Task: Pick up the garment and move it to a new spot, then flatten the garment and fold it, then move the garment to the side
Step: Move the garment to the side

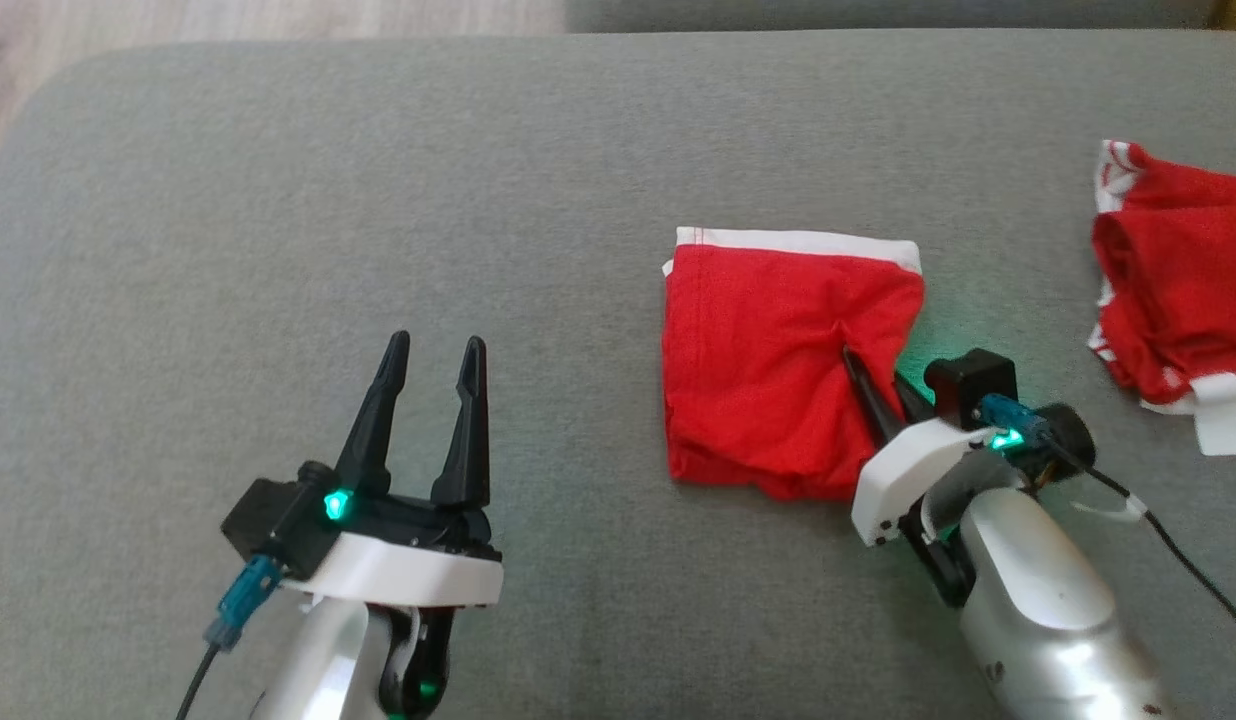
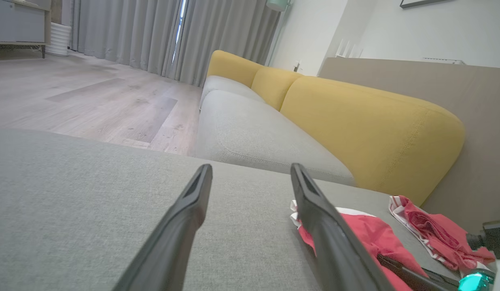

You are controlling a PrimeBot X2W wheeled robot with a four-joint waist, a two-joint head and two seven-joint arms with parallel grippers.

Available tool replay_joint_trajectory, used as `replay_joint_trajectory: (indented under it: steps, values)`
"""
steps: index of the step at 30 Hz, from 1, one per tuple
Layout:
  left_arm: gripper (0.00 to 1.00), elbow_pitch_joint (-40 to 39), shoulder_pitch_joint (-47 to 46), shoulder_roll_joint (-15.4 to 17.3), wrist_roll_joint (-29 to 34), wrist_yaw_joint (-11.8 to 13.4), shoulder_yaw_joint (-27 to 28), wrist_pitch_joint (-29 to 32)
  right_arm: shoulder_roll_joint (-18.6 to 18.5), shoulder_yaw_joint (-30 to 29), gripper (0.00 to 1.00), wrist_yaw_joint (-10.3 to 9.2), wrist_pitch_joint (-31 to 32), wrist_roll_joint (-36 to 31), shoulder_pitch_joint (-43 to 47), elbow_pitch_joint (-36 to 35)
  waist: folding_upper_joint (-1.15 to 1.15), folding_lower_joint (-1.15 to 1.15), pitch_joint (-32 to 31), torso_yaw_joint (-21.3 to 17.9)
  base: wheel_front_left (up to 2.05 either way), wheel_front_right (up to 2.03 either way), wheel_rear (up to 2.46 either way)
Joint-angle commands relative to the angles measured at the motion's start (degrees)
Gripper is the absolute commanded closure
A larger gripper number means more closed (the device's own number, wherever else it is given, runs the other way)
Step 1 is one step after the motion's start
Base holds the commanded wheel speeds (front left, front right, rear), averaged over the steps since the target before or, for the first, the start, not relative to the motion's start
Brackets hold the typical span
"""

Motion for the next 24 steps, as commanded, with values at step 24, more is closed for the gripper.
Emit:
replay_joint_trajectory:
  steps: [24]
  values:
    - [0.00, -5.86, -6.98, 0.21, 0.28, 0.09, -1.75, -0.29, -28.79, 13.13, 1.00, -0.05, 9.40, -1.58, -13.25, -10.61, 0.00, 0.00, 2.35, -9.14, 0.00, 0.00, 0.00]
